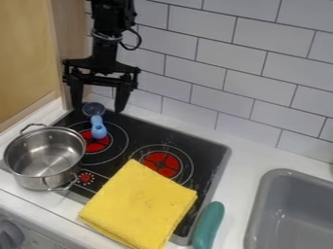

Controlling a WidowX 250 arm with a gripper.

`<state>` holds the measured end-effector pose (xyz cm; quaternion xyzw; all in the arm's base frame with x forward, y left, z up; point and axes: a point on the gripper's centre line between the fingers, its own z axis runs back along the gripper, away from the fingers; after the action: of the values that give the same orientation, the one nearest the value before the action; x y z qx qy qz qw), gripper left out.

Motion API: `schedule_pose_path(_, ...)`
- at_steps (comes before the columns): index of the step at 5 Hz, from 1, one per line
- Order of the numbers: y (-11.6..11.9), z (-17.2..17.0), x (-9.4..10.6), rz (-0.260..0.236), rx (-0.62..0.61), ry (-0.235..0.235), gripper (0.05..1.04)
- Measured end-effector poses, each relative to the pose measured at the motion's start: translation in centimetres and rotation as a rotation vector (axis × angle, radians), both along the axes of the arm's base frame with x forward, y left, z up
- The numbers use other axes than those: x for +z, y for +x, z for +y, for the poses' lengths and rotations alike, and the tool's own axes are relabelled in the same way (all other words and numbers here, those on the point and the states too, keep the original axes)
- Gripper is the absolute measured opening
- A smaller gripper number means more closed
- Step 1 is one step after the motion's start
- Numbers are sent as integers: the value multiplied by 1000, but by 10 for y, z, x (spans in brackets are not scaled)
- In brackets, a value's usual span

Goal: Move the blue spoon to the right burner

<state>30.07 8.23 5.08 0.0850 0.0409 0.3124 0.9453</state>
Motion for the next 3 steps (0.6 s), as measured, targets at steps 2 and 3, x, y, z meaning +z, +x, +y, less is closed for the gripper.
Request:
schedule_pose_path(2,5,5,-12,-28,68,5,998)
schedule_pose_path(3,6,16,-24,-43,124,-9,998)
